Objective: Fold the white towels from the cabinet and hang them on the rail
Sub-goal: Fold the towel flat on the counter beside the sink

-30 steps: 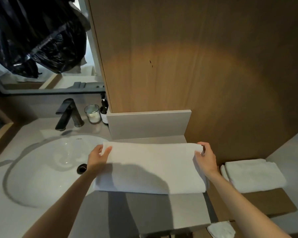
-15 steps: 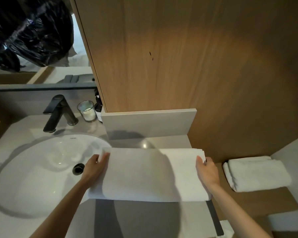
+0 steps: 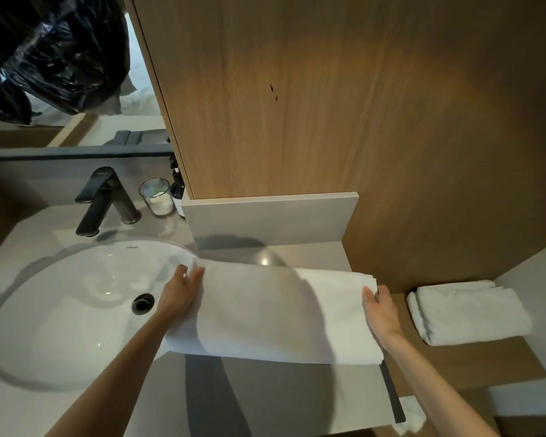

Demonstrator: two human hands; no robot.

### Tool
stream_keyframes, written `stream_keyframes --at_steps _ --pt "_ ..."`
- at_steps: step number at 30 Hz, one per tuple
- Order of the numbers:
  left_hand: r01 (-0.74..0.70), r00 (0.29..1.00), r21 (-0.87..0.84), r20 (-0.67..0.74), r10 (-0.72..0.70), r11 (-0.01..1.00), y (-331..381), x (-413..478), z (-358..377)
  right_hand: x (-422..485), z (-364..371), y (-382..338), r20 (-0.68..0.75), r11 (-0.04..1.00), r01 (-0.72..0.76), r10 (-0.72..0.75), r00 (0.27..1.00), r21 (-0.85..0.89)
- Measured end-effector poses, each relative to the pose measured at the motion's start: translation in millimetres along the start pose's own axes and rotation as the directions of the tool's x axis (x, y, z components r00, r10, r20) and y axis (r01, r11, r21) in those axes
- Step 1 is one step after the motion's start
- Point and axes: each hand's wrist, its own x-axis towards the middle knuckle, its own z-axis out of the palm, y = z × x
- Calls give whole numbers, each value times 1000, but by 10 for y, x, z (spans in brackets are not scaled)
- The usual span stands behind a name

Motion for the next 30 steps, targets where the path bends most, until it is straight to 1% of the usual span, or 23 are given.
stream_keyframes --at_steps 5,7,8,9,10,11,12,13,14,15,16,19,22,24,28,30 --pt "29 999 123 -33 -25 992 -35 10 30 42 23 3 24 999 -10 11 1000 -41" --pt "34 996 191 -93 -17 981 -11 -17 49 58 40 -2 29 998 -3 5 1000 -64" --pt "23 989 228 -147 11 973 20 -49 62 63 47 -7 28 997 -4 7 1000 -77" --pt "-32 974 272 -207 91 962 50 -89 88 71 52 -7 27 996 -4 6 1000 -88" --pt "-129 942 347 -250 224 929 83 -139 134 77 59 -4 25 995 0 2 1000 -99" --pt "-249 902 440 -220 372 863 118 -203 198 78 62 -6 23 994 1 2 1000 -111" --pt "-359 865 521 -125 486 774 147 -281 287 75 66 -9 20 992 0 2 1000 -127" --pt "-450 841 570 12 541 687 174 -365 392 72 71 -10 15 990 -1 3 1000 -144" --pt "-505 830 585 129 542 634 192 -444 506 70 77 -16 8 986 -1 3 1000 -167" --pt "-520 835 582 193 515 626 189 -509 606 58 82 -23 1 980 -7 7 1000 -199" --pt "-507 850 577 214 481 640 179 -549 674 48 87 -22 -9 971 -11 9 1000 -241" --pt "-463 871 609 181 456 643 156 -559 708 16 92 -7 -39 931 14 -30 999 -364" --pt "-445 882 632 184 435 635 177 -562 690 7 96 -9 -68 909 35 -69 995 -415" --pt "-445 881 635 184 435 632 181 -584 707 -6 80 -21 -69 870 73 -121 990 -488" --pt "-430 890 641 182 418 636 160 -653 709 -140 76 -40 -10 747 240 -314 949 -620" --pt "-405 901 637 156 405 656 167 -737 738 -225 156 -73 -28 626 259 -411 911 -736"
